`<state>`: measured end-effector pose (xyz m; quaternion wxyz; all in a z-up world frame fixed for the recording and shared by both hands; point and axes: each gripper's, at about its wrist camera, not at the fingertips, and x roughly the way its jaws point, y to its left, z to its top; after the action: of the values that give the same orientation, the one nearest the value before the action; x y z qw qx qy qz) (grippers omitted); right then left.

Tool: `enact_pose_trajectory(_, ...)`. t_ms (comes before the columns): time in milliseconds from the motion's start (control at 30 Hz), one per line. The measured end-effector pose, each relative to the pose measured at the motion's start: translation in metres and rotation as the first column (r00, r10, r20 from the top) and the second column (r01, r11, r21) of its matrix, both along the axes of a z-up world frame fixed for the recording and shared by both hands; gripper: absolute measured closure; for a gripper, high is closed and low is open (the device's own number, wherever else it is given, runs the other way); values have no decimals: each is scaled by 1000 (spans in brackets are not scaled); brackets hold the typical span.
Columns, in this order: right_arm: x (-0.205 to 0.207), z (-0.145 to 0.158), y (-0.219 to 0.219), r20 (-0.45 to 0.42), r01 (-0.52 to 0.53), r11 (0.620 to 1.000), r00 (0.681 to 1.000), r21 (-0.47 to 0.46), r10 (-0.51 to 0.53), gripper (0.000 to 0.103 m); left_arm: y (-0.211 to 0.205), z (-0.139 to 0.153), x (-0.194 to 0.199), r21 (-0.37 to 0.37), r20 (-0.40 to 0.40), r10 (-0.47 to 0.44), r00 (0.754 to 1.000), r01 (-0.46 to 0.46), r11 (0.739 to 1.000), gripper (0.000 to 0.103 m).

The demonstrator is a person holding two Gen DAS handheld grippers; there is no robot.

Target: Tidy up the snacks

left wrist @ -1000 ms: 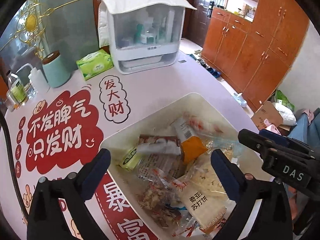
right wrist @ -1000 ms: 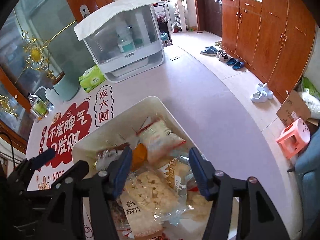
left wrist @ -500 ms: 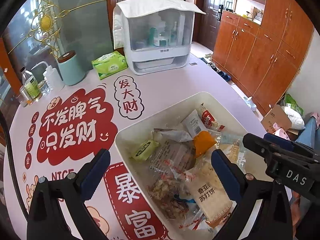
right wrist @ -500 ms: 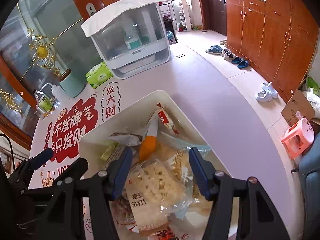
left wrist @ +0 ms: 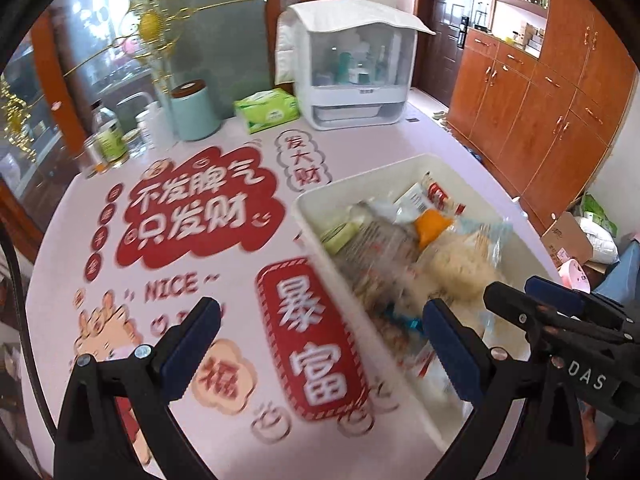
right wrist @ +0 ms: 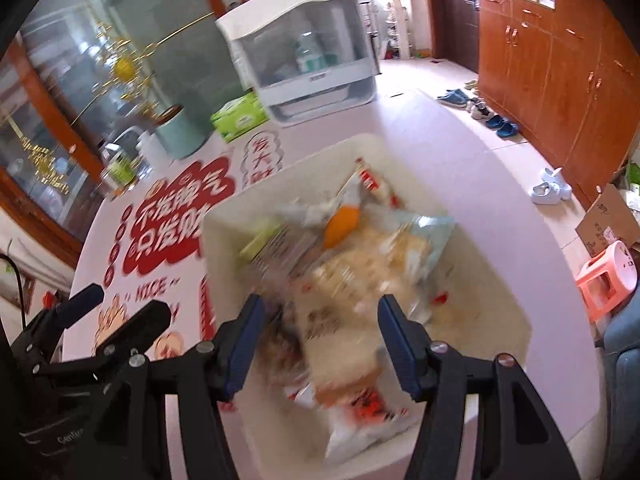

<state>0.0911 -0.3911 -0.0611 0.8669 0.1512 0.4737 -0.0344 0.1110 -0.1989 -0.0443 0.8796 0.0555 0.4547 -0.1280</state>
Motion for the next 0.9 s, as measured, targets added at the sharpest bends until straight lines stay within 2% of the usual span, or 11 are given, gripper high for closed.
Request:
enact_pose_trajectory(200,-43,16,42,39,-68,998,997,-7,68,43,42,17,-38,7,16,56,998,-56,998,2)
enact_pose_trajectory(333,-67,29,62,61,-103,995,993,-5,103,43,57,32,-57,-16,21,88,996,-88,996,2)
enact_pose_trajectory(600,-107,55,76,95,-61,998,993,-20,62,43,64,56,-83,-42,47,86,995,-84,996,2)
enact_pose_trajectory(900,-122,77,78,143,-39,998,989,-45,45,43,69,67,-104,-12,96,118,988,-117,993,2)
